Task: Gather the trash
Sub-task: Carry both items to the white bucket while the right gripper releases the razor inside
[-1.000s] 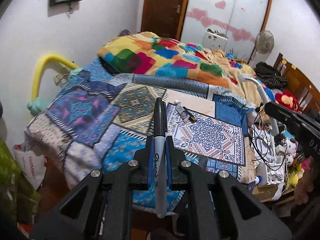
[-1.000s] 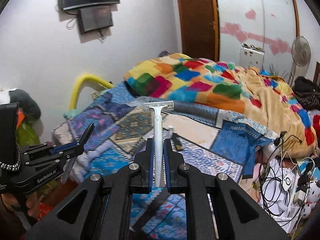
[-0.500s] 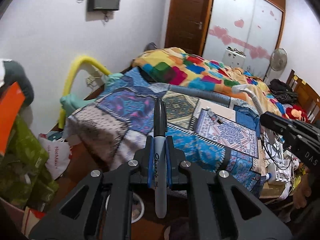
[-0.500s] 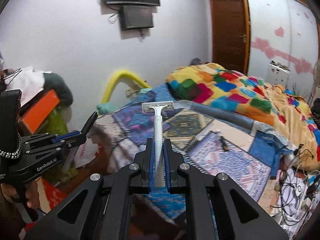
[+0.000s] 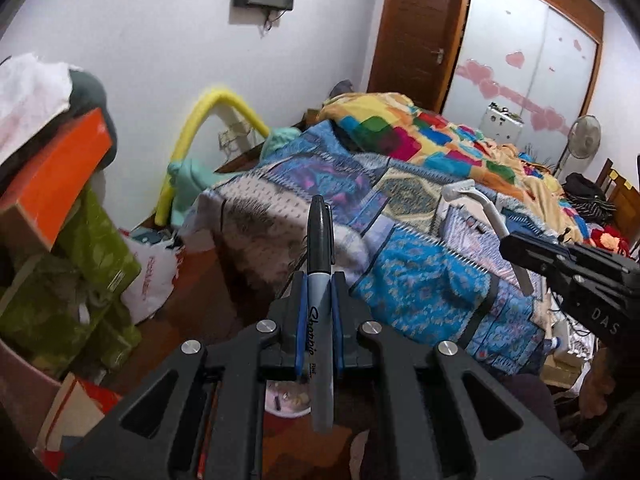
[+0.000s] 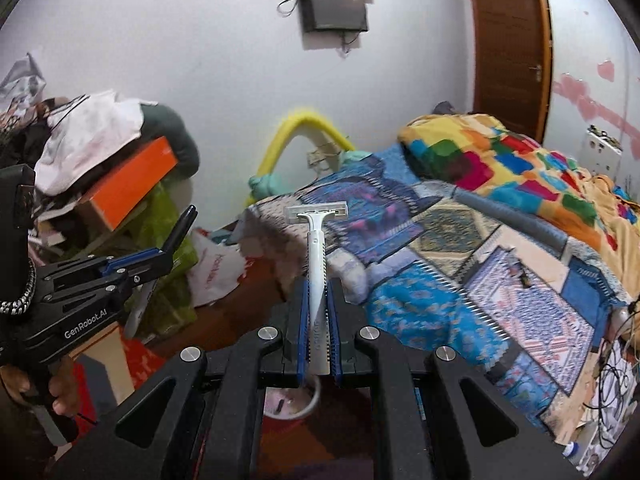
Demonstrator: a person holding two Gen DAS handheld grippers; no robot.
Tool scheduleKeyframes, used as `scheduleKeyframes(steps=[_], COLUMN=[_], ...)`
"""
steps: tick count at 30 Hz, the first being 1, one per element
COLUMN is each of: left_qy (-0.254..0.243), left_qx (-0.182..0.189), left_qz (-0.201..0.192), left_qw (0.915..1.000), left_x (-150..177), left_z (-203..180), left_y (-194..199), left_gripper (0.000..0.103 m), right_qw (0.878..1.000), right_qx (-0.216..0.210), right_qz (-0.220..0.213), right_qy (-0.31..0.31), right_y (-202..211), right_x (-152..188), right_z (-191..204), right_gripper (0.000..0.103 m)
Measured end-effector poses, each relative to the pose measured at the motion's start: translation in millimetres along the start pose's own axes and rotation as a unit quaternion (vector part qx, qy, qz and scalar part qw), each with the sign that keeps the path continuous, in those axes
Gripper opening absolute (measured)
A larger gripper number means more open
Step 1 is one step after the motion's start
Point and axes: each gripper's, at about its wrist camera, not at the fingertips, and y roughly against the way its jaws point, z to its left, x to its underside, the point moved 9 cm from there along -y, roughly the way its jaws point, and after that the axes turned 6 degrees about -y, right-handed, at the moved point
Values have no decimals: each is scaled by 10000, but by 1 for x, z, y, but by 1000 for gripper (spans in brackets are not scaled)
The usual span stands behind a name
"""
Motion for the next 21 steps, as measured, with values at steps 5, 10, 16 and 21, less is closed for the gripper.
scheduleKeyframes(steps=[5,10,16,21], left_qy=[237,305,553,701], left_qx=[-47,-248,-265,-317], left_qz=[330,745,1288,1695], left_qw=[9992,9964,9898,9825], left_x=[34,71,116,148], left_z=[24,46,65,78], left_y=[-16,-44,-83,-115], left_gripper=[10,10,10,10], right_qw=[9994,9961,9858,9726], right_qx=[-81,-158,-171,-165], right_qz=[320,853,1665,2316], right_qy=[107,138,116,115], right_y=[-24,-59,-111,-154], right_x=[17,46,90,122], right_z=[25,40,46,45], right_gripper=[9,9,9,9])
